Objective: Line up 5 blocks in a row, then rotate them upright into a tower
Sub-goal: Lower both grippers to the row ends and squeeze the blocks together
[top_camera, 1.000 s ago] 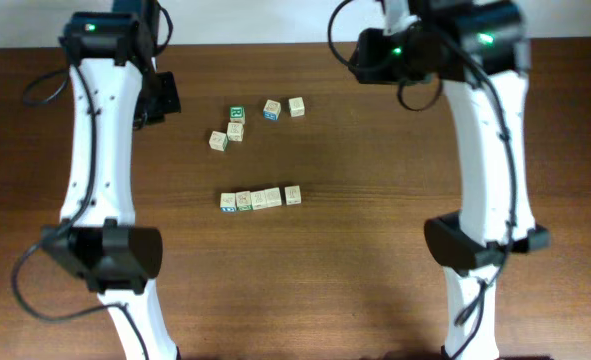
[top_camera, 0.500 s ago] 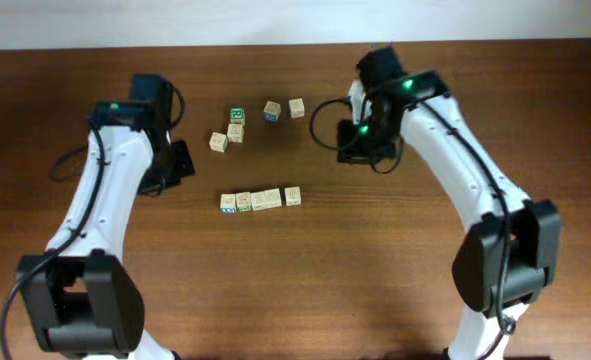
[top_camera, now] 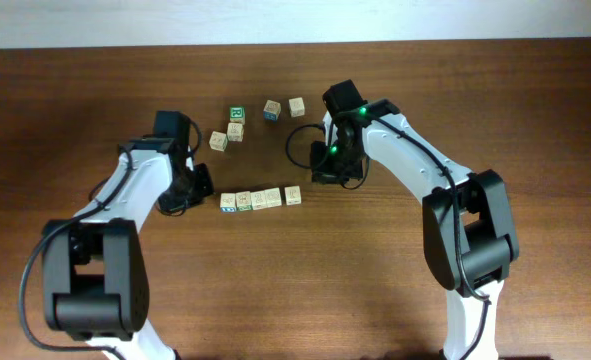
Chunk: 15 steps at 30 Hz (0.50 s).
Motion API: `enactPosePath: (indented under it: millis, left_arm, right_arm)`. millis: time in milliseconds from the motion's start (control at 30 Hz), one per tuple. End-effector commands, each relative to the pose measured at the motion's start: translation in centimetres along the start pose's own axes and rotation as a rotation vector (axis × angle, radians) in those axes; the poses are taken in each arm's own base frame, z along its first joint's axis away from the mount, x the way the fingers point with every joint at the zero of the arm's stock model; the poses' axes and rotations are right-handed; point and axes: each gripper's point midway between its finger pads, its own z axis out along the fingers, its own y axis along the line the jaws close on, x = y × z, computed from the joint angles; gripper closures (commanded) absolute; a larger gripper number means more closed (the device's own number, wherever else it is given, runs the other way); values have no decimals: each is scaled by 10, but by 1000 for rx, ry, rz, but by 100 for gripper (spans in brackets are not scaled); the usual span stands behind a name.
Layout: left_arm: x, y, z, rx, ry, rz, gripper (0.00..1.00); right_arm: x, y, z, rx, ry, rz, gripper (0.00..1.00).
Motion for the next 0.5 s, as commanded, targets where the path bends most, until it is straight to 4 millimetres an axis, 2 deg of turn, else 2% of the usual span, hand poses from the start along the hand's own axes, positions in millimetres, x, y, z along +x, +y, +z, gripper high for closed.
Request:
enactPosePath:
  millis: [0, 233, 333, 467]
  left_arm:
    - [19, -25, 15, 73, 78, 33, 100]
    - [31, -51, 17, 123, 104, 81, 100]
    - [29, -55, 17, 136, 93, 85, 100]
    - [22, -72, 17, 165, 45, 124, 100]
  right_arm:
    - [8, -2, 12, 22, 16, 7, 84]
    - [15, -7, 19, 30, 32, 42, 84]
    - [17, -6, 21, 29, 34, 44, 84]
    - [18, -3, 22, 25, 37, 51, 84]
